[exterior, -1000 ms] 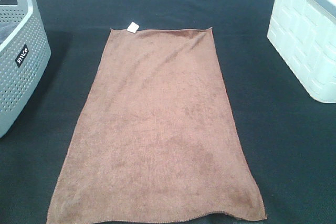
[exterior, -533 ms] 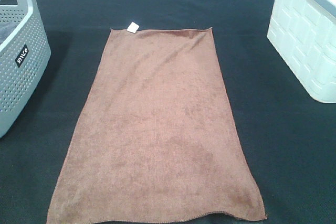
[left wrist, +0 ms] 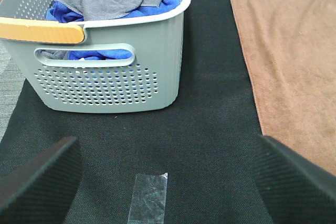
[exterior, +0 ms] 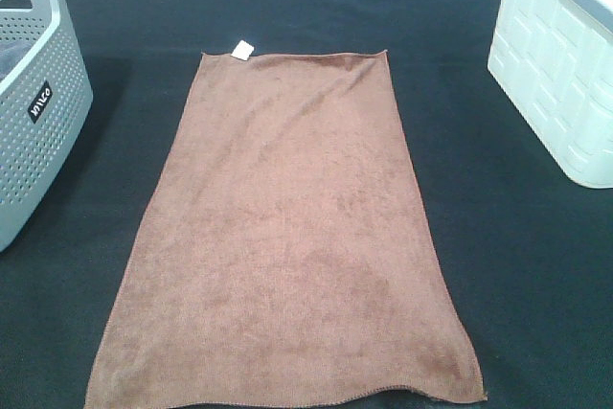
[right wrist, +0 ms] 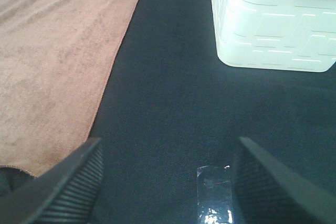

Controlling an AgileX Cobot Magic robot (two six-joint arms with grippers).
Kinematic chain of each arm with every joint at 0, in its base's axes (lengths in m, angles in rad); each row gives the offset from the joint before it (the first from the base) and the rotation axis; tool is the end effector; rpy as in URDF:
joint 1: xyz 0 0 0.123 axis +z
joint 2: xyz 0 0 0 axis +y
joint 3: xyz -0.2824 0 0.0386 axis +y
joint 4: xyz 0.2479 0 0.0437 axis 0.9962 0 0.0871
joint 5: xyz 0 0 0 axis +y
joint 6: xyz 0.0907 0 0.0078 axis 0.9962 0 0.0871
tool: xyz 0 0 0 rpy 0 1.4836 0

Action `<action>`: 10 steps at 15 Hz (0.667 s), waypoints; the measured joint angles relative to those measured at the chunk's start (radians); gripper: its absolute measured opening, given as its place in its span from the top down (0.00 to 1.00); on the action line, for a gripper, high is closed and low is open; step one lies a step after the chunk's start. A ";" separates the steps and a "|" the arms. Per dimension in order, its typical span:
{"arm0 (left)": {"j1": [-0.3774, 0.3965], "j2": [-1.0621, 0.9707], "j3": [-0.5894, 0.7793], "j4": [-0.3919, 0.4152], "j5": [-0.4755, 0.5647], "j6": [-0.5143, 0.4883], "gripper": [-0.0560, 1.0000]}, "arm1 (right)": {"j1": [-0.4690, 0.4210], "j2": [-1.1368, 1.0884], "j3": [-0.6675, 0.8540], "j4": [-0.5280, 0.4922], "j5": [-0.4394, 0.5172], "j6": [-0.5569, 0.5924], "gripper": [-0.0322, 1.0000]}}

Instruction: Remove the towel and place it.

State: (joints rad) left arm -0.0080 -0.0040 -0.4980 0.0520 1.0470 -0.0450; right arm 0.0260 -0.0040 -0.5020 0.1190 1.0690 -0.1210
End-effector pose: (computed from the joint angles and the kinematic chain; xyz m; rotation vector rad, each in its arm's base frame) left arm -0.0047 0.0041 0.2778 -0.0395 2.0272 0.0286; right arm -0.0066 0.0093 0.2775 -0.1564 2.0358 0.0830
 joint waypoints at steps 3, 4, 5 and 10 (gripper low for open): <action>0.000 0.000 0.000 0.000 0.000 0.000 0.18 | 0.000 0.000 0.000 0.000 0.000 0.000 0.31; 0.000 0.000 0.000 0.000 0.000 0.000 0.18 | 0.000 0.000 0.000 0.000 0.000 0.000 0.31; 0.000 0.000 0.000 0.000 0.000 0.000 0.18 | 0.000 0.000 0.000 0.000 0.000 0.000 0.31; 0.000 0.000 0.000 0.000 0.000 0.001 0.18 | 0.000 0.000 0.000 0.000 0.000 0.000 0.31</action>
